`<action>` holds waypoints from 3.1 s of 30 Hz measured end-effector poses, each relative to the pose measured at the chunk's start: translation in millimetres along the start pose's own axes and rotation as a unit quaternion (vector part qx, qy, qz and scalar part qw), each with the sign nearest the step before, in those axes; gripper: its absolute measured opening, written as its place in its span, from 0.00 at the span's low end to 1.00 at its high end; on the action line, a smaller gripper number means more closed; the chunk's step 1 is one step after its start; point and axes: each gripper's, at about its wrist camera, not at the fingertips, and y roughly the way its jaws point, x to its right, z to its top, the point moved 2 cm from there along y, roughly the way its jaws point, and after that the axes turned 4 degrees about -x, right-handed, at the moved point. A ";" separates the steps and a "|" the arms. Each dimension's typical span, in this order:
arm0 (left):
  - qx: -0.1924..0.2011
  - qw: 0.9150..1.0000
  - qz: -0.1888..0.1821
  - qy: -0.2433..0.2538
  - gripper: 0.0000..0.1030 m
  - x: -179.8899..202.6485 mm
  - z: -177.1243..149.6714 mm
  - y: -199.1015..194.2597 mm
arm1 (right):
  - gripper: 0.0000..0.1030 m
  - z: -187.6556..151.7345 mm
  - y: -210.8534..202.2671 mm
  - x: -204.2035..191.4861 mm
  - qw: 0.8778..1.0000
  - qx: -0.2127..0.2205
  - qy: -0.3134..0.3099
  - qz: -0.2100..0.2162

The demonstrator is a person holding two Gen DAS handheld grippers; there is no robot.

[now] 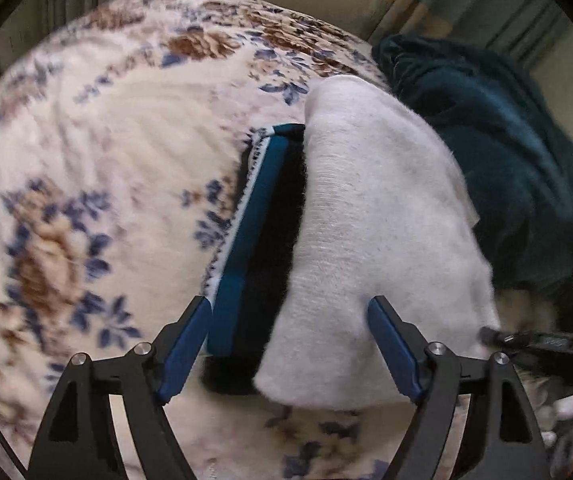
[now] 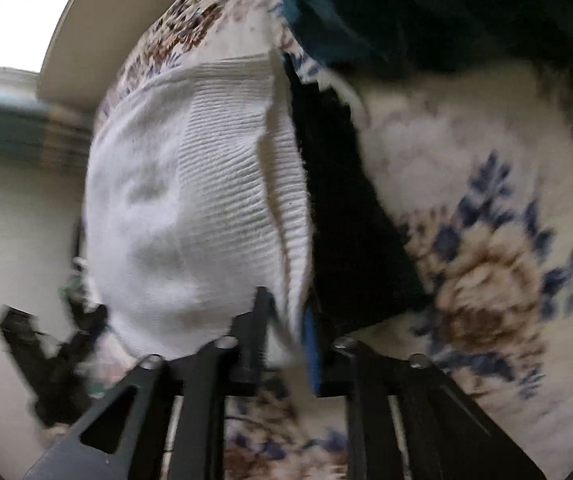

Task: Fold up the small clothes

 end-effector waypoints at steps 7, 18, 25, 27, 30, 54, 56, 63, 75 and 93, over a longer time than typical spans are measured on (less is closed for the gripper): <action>0.020 0.994 0.097 0.041 0.92 23.4 -12.5 -21.2 | 1.00 -42.4 -45.9 -45.0 0.970 0.098 -0.095 -0.203; 0.053 0.986 0.140 0.072 0.92 55.2 -40.7 -87.6 | 1.00 -110.6 -146.1 -59.6 0.944 0.169 -0.116 -0.258; 0.065 0.986 0.133 0.081 0.92 84.0 -71.6 -154.8 | 1.00 -166.9 -225.7 -76.5 0.934 0.209 -0.127 -0.261; 0.074 0.985 0.131 0.081 0.92 92.6 -79.9 -179.9 | 1.00 -184.5 -251.2 -82.1 0.933 0.218 -0.129 -0.256; 0.090 0.984 0.128 0.083 0.92 105.8 -91.9 -217.6 | 1.00 -213.1 -294.6 -92.8 0.931 0.234 -0.135 -0.247; 0.167 0.975 0.118 0.091 0.92 163.6 -200.8 -477.9 | 1.00 -435.8 -566.9 -172.8 0.907 0.313 -0.213 -0.186; 0.173 0.973 0.121 0.092 0.92 164.6 -207.9 -488.9 | 1.00 -447.2 -574.9 -176.2 0.906 0.315 -0.217 -0.183; 0.185 0.970 0.131 0.091 0.92 160.5 -220.8 -507.2 | 1.00 -466.7 -591.6 -175.6 0.907 0.319 -0.213 -0.173; 0.172 0.971 0.135 0.099 1.00 166.4 -223.2 -513.6 | 1.00 -463.4 -590.6 -168.1 0.914 0.298 -0.202 -0.185; 0.165 0.974 0.132 0.087 1.00 173.9 -204.5 -513.7 | 1.00 -432.2 -597.9 -174.0 0.916 0.291 -0.194 -0.196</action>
